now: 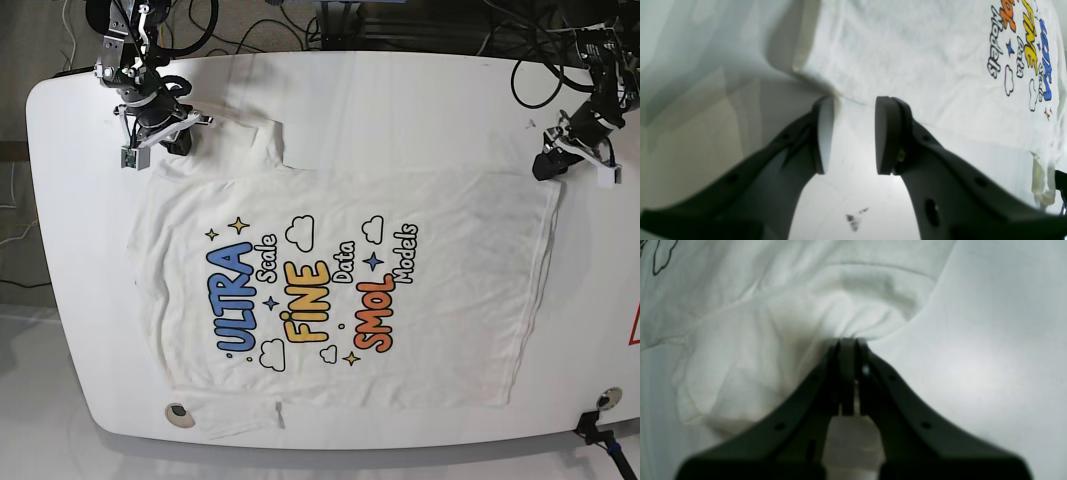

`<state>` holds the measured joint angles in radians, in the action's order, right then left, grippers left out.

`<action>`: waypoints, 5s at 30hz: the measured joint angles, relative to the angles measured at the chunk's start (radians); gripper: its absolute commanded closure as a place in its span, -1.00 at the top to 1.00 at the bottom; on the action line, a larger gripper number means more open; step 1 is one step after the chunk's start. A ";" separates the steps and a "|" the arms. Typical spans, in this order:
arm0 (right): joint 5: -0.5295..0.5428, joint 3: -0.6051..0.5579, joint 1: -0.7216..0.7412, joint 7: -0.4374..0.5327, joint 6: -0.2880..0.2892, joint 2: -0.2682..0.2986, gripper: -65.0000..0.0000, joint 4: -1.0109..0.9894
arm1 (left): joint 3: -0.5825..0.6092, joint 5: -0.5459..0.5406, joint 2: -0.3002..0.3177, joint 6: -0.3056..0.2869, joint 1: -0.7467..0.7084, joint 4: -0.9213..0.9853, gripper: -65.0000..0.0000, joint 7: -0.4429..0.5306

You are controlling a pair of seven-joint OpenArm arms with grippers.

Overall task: Fold the T-shirt properly
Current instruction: 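Lower the left gripper and pinch the shirt's shoulder edge, then pull the shirt by both shoulders toward the robot base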

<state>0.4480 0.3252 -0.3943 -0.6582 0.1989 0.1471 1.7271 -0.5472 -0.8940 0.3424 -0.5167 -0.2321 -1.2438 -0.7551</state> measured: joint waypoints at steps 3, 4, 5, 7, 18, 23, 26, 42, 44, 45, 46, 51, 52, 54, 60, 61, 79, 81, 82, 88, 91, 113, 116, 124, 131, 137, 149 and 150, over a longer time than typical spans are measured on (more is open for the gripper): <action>0.000 0.001 0.000 0.000 0.000 0.000 -0.95 0.000 | -0.025 0.009 0.008 0.000 0.001 0.001 -0.37 -0.015; 0.000 0.001 0.000 0.000 0.000 0.000 -0.95 0.000 | -0.029 0.014 0.015 0.003 0.000 0.004 -0.37 -0.015; 0.000 0.001 0.000 0.000 0.000 0.000 -0.95 0.000 | -0.033 0.018 0.021 0.008 0.000 0.004 -0.37 -0.015; 0.000 0.001 0.000 0.000 0.000 0.000 -0.95 0.000 | -0.034 0.021 0.023 0.008 0.000 0.005 -0.27 -0.014; 0.000 0.001 0.001 0.000 0.000 0.000 -0.95 0.000 | -0.028 0.013 0.030 0.000 0.022 -0.002 0.49 -0.011; 0.000 0.001 0.003 0.000 0.000 0.000 -0.95 0.000 | -0.029 0.018 0.031 0.000 0.039 0.003 0.49 -0.014; 0.000 0.001 0.003 0.000 0.000 0.000 -0.95 0.000 | -0.025 0.034 0.032 0.008 0.051 0.006 0.49 -0.015; 0.000 0.001 0.003 -0.001 0.000 0.003 -0.95 -0.001 | 0.048 0.013 -0.023 0.003 0.086 0.006 0.49 0.012; 0.000 0.001 0.003 0.000 0.000 0.003 -0.95 -0.002 | 0.051 0.013 -0.024 0.003 0.100 0.006 0.49 0.007; 0.000 0.001 0.003 0.000 0.000 0.003 -0.95 -0.002 | 0.051 0.016 -0.024 0.004 0.111 0.006 0.49 -0.003; 0.000 0.001 0.003 0.000 0.000 0.003 -0.95 -0.002 | 0.051 0.023 -0.024 0.005 0.117 0.007 0.49 -0.009; 0.000 0.001 0.003 0.000 0.000 0.003 -0.95 -0.002 | 0.052 0.029 -0.027 0.010 0.133 0.009 0.48 -0.014; 0.000 0.001 0.003 0.000 0.000 0.003 -0.95 -0.002 | 0.052 0.035 -0.027 0.012 0.144 0.011 0.42 -0.018; 0.000 0.001 0.003 0.000 0.000 0.003 -0.95 -0.002 | 0.053 0.045 -0.032 0.022 0.149 0.011 0.18 -0.023; 0.000 0.002 0.003 0.000 0.000 0.003 -0.95 -0.002 | 0.053 0.059 -0.035 0.023 0.144 0.014 -0.79 -0.039; 0.000 0.002 0.003 0.000 0.000 0.003 -0.95 -0.002 | 0.053 0.059 -0.035 0.023 0.143 0.015 -1.00 -0.038; 0.000 0.002 0.003 0.000 0.000 0.003 -1.00 -0.002 | 0.053 0.059 -0.034 0.023 0.142 0.015 -1.00 -0.038; 0.000 0.002 0.003 0.000 0.000 0.003 -1.00 -0.002 | 0.053 0.059 -0.034 0.023 0.138 0.015 -1.00 -0.038; 0.000 0.002 0.003 0.000 0.000 0.003 -1.00 -0.002 | 0.053 0.059 -0.034 0.023 0.135 0.015 -1.00 -0.038; 0.000 0.003 -0.002 0.000 0.000 0.002 -1.00 -0.002 | 0.053 0.055 -0.034 0.022 0.123 0.012 -1.00 -0.039; 0.003 0.003 -0.018 0.010 0.000 0.003 -1.00 0.003 | 0.053 0.054 -0.035 0.022 0.108 0.011 -1.00 -0.042; 0.008 0.008 -0.241 0.027 0.001 0.002 -1.00 0.126 | 0.047 0.002 -0.031 -0.087 -0.097 -0.075 -1.00 -0.002; 0.011 0.008 -0.253 0.030 0.000 0.003 -1.00 0.128 | 0.047 0.013 -0.032 -0.086 -0.114 -0.109 -1.00 -0.012; 0.024 0.008 -0.323 0.055 0.005 0.003 -1.00 0.139 | 0.048 0.010 -0.032 -0.084 -0.167 -0.145 -1.00 -0.011; 0.028 0.009 -0.359 0.071 0.012 0.005 -1.00 0.142 | 0.045 -0.021 -0.031 -0.095 -0.226 -0.151 -1.00 0.016; 0.023 0.009 -0.317 0.045 0.011 0.006 -1.00 0.141 | 0.047 -0.016 -0.029 -0.098 -0.213 -0.150 -1.00 0.011; 0.023 0.008 -0.319 0.048 0.008 0.005 0.11 0.159 | 0.047 -0.003 -0.029 -0.098 -0.197 -0.150 -1.00 0.001; 0.021 0.008 -0.321 0.044 0.007 0.005 0.19 0.166 | 0.047 -0.003 -0.029 -0.098 -0.194 -0.150 -1.00 0.001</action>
<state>0.4690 0.3328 -0.7155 -0.6144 0.2058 0.1524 1.8931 -0.4999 -0.8970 0.3134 -0.6144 -0.4259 -1.3933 -0.7544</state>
